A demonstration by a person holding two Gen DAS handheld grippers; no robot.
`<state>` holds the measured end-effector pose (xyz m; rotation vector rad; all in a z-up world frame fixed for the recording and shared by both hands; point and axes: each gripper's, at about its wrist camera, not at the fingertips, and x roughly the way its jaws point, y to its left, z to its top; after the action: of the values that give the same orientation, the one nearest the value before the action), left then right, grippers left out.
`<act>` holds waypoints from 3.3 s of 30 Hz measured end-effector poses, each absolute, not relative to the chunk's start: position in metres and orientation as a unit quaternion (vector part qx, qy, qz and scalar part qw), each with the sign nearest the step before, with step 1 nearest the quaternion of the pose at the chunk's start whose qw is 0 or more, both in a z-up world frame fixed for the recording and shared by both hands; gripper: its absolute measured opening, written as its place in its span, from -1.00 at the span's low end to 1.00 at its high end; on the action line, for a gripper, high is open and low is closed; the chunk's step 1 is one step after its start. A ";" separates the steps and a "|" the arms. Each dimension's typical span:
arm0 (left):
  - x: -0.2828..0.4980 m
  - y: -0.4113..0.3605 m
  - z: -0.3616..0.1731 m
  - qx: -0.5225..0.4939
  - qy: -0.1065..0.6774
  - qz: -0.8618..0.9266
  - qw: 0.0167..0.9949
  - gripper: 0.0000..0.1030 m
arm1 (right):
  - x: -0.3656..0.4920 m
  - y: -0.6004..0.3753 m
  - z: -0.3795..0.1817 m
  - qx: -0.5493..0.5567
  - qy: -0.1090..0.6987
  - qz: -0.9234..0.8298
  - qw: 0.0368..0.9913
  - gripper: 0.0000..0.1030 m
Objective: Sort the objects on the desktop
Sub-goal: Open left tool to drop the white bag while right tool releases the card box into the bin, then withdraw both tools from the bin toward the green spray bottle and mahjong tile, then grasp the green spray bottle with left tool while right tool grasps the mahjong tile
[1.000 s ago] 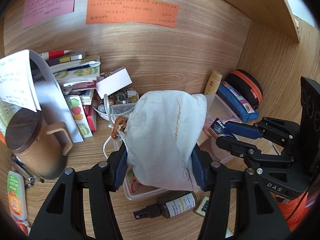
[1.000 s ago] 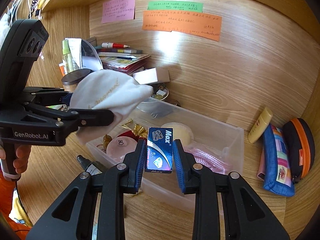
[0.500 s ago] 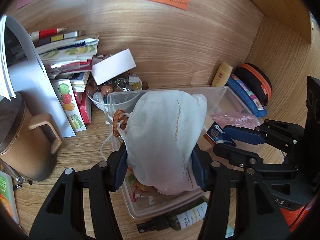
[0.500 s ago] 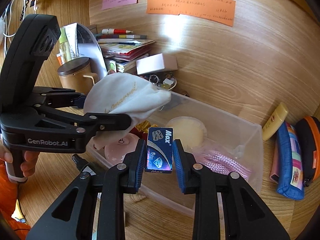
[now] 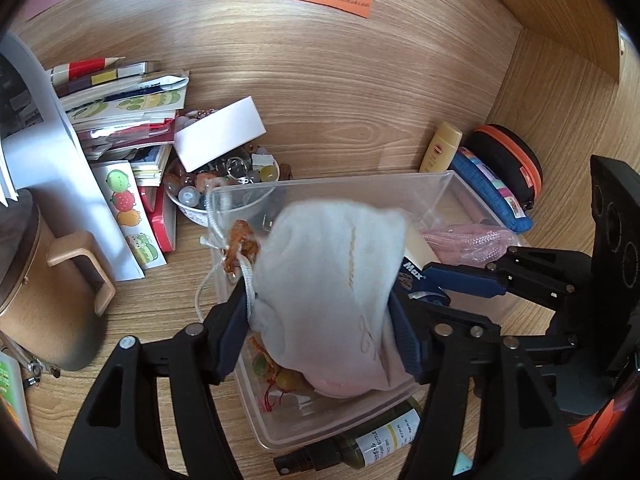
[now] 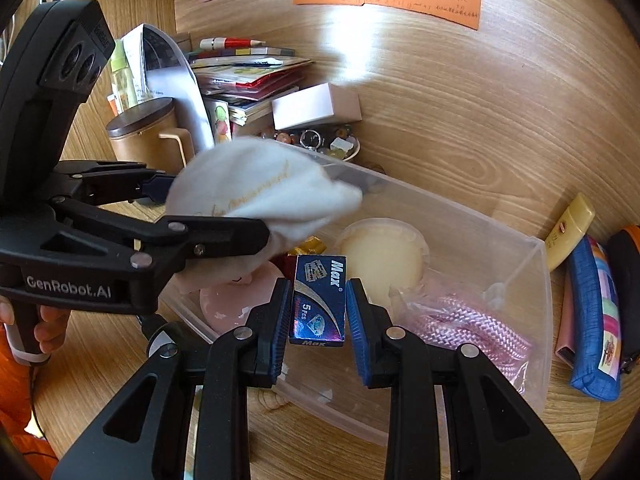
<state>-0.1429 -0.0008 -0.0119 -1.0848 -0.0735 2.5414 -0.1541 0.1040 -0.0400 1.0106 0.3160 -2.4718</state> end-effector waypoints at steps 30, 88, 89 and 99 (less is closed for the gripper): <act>-0.114 0.002 0.015 -0.348 -0.013 0.914 0.207 0.83 | -0.127 0.103 -0.014 0.315 0.139 -0.919 0.194 0.37; -0.040 -0.024 -0.055 -0.435 -0.055 0.892 0.111 0.89 | -0.073 0.094 -0.089 0.422 0.145 -0.869 0.214 0.60; -0.040 -0.024 -0.055 -0.435 -0.055 0.891 0.113 0.89 | -0.074 0.093 -0.089 0.424 0.145 -0.868 0.215 0.60; -0.042 -0.027 -0.055 -0.435 -0.067 0.890 0.118 0.89 | -0.077 0.092 -0.097 0.431 0.142 -0.861 0.228 0.09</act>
<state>-0.0425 -0.0266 -0.0549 -1.2715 -0.1969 2.6046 -0.0774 0.0923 -0.0968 1.1879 0.3897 -2.3712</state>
